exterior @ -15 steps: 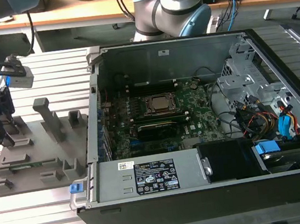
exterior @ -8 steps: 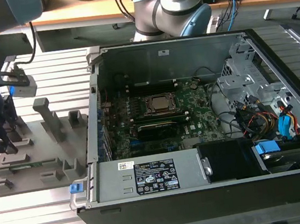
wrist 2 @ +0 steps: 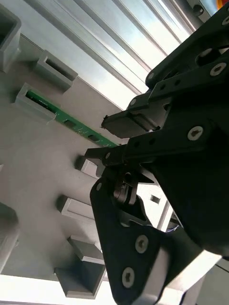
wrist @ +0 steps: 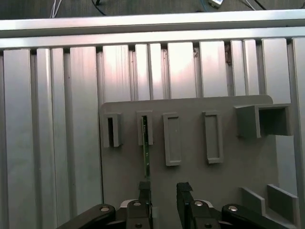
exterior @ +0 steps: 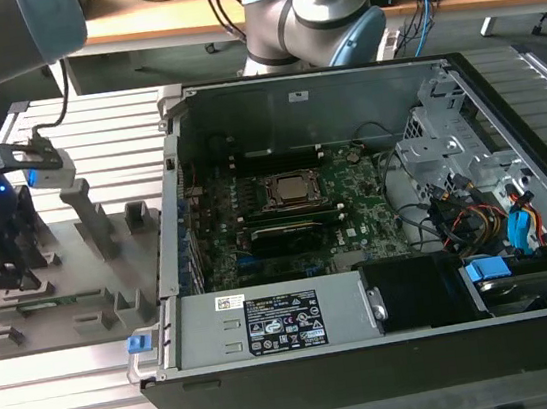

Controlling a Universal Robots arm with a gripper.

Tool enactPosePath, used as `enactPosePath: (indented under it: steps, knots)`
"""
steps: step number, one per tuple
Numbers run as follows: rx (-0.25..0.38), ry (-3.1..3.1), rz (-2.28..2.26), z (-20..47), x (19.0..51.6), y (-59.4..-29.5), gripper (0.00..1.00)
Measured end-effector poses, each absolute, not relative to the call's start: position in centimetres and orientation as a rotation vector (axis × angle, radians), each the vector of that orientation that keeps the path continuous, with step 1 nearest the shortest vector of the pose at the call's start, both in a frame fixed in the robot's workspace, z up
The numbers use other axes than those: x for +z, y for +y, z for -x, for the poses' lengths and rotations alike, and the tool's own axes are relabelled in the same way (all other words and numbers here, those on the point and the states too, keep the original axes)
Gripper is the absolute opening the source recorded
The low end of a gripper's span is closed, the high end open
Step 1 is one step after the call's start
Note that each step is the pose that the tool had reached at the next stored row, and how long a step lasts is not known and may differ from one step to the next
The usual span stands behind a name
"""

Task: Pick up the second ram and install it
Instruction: 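Pick up the second ram and move it above second insertion slot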

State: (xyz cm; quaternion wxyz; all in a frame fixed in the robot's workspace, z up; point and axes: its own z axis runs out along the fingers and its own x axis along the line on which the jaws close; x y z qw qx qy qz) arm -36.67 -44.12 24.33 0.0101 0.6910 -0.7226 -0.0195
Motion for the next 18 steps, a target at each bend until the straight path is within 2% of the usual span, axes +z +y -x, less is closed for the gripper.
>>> enactPosePath:
  steps: [12,18]
  knots:
    - [-0.076,-2.229,-2.197,36.6,20.2,-45.2,0.36]
    - [-0.101,-2.239,-2.208,36.6,20.0,-45.7,0.36]
